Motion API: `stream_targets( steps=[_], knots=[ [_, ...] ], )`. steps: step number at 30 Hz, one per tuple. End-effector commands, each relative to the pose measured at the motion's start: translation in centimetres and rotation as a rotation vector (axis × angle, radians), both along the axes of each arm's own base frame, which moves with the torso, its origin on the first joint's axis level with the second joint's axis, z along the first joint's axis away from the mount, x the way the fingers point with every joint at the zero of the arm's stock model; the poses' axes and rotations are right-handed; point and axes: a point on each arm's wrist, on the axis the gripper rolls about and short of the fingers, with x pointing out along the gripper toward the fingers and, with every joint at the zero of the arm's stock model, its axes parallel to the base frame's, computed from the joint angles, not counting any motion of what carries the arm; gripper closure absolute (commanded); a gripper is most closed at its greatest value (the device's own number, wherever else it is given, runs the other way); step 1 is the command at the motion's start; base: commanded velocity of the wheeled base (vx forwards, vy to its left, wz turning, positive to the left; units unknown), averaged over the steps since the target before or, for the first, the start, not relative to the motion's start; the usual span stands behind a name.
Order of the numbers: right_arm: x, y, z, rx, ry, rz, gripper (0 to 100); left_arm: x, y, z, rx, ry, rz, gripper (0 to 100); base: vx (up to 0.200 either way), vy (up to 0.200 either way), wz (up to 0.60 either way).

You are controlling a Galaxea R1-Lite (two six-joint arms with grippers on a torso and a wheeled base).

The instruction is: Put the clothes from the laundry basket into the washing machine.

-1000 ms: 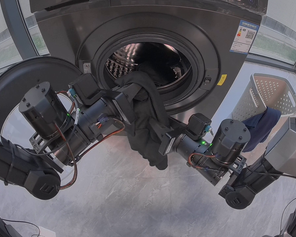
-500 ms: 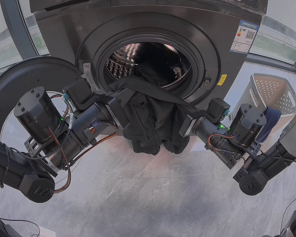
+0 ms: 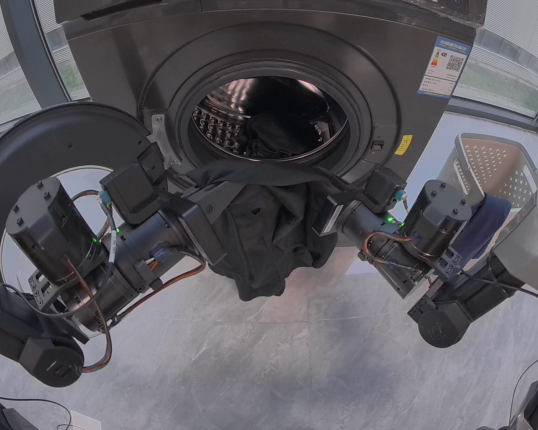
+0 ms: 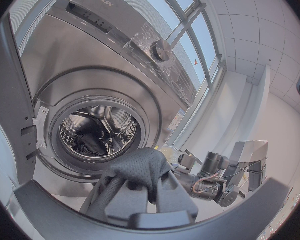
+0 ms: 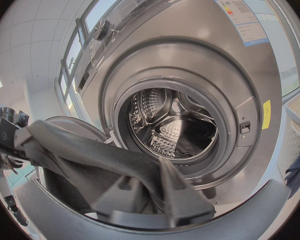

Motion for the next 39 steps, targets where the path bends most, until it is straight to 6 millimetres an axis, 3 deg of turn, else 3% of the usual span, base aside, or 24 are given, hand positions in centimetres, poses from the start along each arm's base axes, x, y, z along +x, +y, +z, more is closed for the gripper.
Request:
stream_targets(
  steps=[1, 8, 19, 29, 34, 39],
  knots=[
    [0.6, 1.0, -2.2, -0.034, 0.041, 0.011, 0, -0.4, 0.0, 0.3, -0.008, -0.008, -0.008, 100, 0.000, 0.000, 0.00],
    [-0.7, 0.7, -4.0, -0.098, 0.092, 0.034, 0, 1.1, -0.6, 1.5, -0.039, -0.036, 0.018, 100, 0.000, 0.000, 0.00],
    [-5.6, -0.4, -2.5, -0.126, 0.086, 0.111, 0, 2.4, -1.3, 1.0, -0.040, -0.024, 0.050, 100, 0.000, 0.000, 0.00],
    [-9.3, 1.9, -3.1, -0.149, 0.105, 0.287, 0, 3.2, -1.5, 0.8, -0.039, -0.021, 0.064, 100, 0.000, 0.000, 0.00],
    [-9.0, 2.9, -3.2, -0.140, 0.106, 0.302, 0, 3.2, -1.4, 1.0, -0.044, -0.027, 0.065, 100, 0.000, 0.000, 0.00],
    [-5.8, 4.7, -4.1, -0.099, 0.119, 0.285, 0, 2.8, -1.2, 1.2, -0.044, -0.031, 0.064, 100, 0.000, 0.000, 0.00]
  ],
)
